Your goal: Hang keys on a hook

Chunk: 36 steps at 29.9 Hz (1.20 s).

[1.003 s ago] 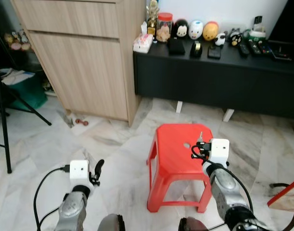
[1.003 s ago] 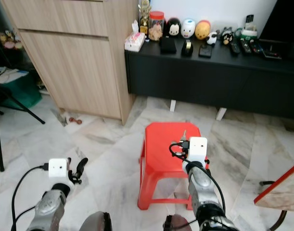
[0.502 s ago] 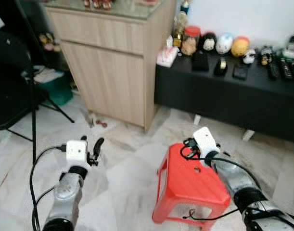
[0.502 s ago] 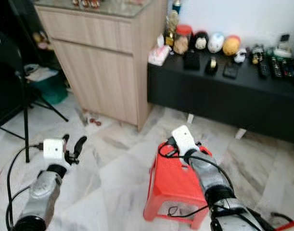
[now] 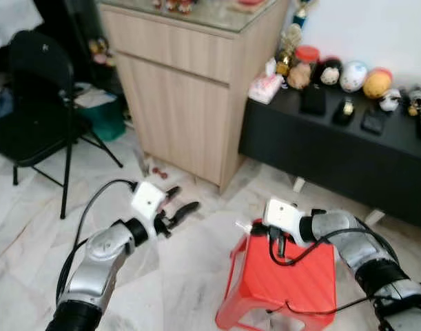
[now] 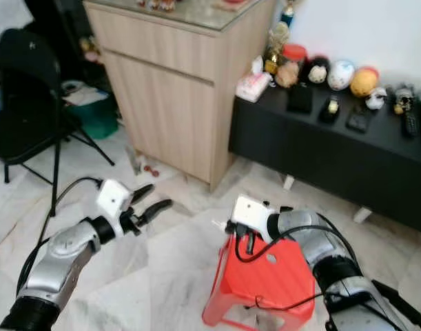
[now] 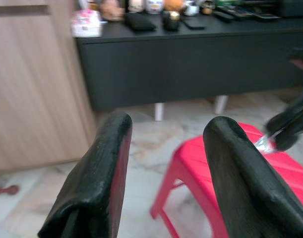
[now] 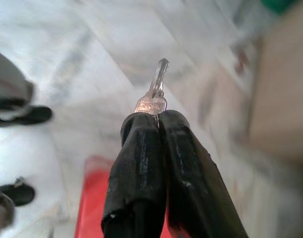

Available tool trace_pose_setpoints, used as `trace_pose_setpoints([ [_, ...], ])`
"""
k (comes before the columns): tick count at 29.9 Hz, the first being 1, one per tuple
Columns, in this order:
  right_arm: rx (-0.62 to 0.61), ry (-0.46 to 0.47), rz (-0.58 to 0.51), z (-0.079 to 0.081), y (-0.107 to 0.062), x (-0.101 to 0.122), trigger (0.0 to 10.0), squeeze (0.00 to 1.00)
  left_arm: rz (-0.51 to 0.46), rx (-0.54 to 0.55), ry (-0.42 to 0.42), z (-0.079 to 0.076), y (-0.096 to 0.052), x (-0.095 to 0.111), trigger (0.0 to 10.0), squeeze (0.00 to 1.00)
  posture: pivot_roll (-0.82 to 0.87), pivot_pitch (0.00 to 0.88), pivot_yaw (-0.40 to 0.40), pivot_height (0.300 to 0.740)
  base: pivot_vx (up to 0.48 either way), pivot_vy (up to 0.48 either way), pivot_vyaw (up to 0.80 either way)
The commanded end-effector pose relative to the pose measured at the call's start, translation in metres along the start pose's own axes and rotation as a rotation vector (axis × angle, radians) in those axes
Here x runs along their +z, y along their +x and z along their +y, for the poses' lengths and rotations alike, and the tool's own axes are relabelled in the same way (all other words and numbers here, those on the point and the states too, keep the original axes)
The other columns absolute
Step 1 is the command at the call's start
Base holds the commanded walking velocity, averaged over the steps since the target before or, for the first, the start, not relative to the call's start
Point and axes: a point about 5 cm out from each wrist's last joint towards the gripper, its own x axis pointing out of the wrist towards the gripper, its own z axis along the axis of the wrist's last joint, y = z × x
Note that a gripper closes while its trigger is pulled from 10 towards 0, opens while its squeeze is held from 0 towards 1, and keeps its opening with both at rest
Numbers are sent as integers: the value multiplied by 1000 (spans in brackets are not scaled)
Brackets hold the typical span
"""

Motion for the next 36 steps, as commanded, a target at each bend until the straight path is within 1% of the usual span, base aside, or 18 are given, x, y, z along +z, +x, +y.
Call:
trace_pose_setpoints([
  [1,61,-44,-4,2,-3,5,10000,0,-1,-96,8,-10,6,10,10000,0,154,0,-53,736,0,0,0],
  [2,85,-70,1,3,-4,7,10000,0,17,-162,23,-16,8,13,10000,0,149,0,-51,736,0,0,0],
  [4,92,-81,6,2,-6,9,10000,0,45,-223,35,-20,9,14,10000,0,146,0,-51,736,0,0,0],
  [6,106,-85,10,3,-7,9,10000,0,66,-262,36,-24,8,15,10000,0,149,0,-52,736,0,0,0],
  [7,124,-100,17,4,-9,10,10000,0,86,-312,38,-27,7,18,10000,0,147,0,-51,736,0,0,0],
  [11,137,-113,22,6,-10,12,10000,0,116,-367,52,-31,6,20,10000,0,147,0,-47,736,0,0,0],
  [16,140,-111,27,7,-11,12,10000,0,171,-450,77,-43,4,16,10000,0,149,5,-45,736,0,0,0],
  [18,165,-143,38,9,-12,15,10000,0,179,-501,95,-50,4,19,10000,0,151,8,-45,736,0,0,0],
  [20,169,-152,41,8,-13,16,10000,0,185,-511,101,-50,4,20,10000,0,151,12,-42,736,0,0,0],
  [21,174,-171,44,7,-15,20,10000,0,204,-545,120,-52,3,20,10000,0,149,13,-40,736,0,0,0],
  [24,171,-212,47,4,-18,27,10000,0,232,-609,138,-55,1,21,10000,0,146,16,-37,736,0,0,0],
  [26,160,-240,52,0,-19,31,10000,0,246,-640,149,-56,1,22,10000,0,147,20,-34,736,0,0,0],
  [30,158,-275,33,-1,-22,41,10000,0,253,-655,162,-56,3,25,10000,0,147,23,-33,736,0,0,0],
  [36,175,-314,22,4,-25,51,10000,0,272,-664,172,-56,8,26,10000,0,141,28,-30,736,0,0,0],
])
